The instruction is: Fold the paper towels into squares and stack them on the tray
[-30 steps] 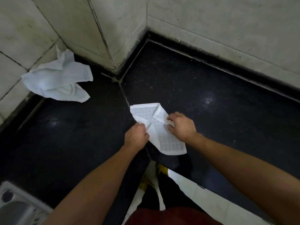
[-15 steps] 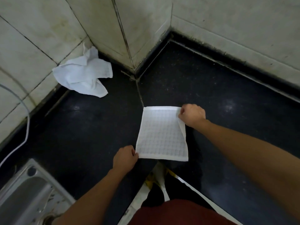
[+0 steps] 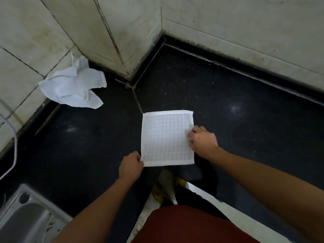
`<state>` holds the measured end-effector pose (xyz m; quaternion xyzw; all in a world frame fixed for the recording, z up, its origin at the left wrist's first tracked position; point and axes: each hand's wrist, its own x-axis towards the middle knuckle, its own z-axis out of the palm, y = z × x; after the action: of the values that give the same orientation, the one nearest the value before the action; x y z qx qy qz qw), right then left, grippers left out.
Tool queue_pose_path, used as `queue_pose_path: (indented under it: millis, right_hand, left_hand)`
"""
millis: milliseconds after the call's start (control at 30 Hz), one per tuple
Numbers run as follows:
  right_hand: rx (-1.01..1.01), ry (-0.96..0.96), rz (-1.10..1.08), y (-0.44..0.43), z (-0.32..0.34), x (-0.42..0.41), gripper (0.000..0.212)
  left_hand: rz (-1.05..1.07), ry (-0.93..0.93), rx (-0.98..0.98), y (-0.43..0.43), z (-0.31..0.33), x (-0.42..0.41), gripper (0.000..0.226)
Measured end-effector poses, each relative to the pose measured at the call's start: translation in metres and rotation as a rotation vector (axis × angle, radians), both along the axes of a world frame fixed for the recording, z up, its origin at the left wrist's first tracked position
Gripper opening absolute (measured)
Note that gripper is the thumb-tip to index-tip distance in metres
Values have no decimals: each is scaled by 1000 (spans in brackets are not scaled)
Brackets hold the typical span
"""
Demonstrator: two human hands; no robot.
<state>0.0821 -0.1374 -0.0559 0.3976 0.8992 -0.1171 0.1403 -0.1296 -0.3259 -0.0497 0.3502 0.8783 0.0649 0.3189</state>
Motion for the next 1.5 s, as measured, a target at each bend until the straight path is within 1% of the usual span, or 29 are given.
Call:
queue_pose_path:
  millis: [33,100,167,267,333,367,433,533,567,633,700,767,867,933,1000,1033,1067,1133,1200,1267,1333,1400,1500]
  right_hand:
    - [7,-10,-41,1,1,7,30]
    - [5,9,-56,-1,5,19,31]
    - [-50,67,17,-14,13,23,34]
    - [-138,103,195,-52,17,15,44]
    - [-131,68,255,-81,9,8,56]
    - [-122,42,262,-92,4,5,58]
    - [-89,18,231,-108,-6,2,52]
    - [-8,19,199,-118,-16,1,26]
    - [1,20,212,-121,-18,2,21]
    - [36,67,251,-124,-23,10,21]
    - [79,140,262,-122,-20,19,18]
    - [84,220,223,-117,-13,27,15]
    - [6,293,125,-103,-2,35,23]
    - [-89,253,120,-99,5,32,22]
    - [-174,197,116,-103,7,21,41]
    - [-178,152,115,-103,7,16,50]
    - [-164,113,121,-102,5,11,52]
    - [-130,76,128,-104,4,4,40]
    - [-201,86,-14,-53,-3,1,26]
    - [-270,167,-178,-41,3,4,19]
    - [-360,228,-296,-22,7,8,16]
    - [-425,270,-393,-6,12,6,21]
    - [-450,384,-526,23,20,-3,18]
  left_hand:
    - [-1,-11,25,-2,1,1,8]
    - [-12,-48,76,-8,1,1,16]
    - [-62,-86,138,-14,1,2,21]
    - [-120,-156,211,-19,-1,4,18]
    - [-177,-157,212,-23,-1,2,16]
    - [-220,-146,200,-25,-1,1,20]
    - [-345,-108,139,-31,1,-2,27]
    - [-535,11,31,-36,5,2,19]
    - [-574,39,14,-37,7,5,16]
    - [-607,75,20,-38,9,7,14]
    - [-604,72,66,-37,11,3,11]
    - [-588,46,119,-33,16,-6,8]
    - [-528,-28,182,-27,27,-21,4]
    - [-450,-116,223,-25,34,-27,2]
    - [-336,-224,244,-21,43,-30,3]
    - [-268,-265,249,-16,45,-32,5]
    - [-206,-291,259,-10,44,-33,6]
    - [-137,-336,269,-1,49,-34,9]
    - [-79,-382,232,55,34,-44,9]
    - [-46,-381,221,61,36,-45,4]
    - [12,-374,232,68,31,-52,2]
    - [94,-398,236,70,27,-58,3]
    - [204,-398,259,81,23,-66,8]
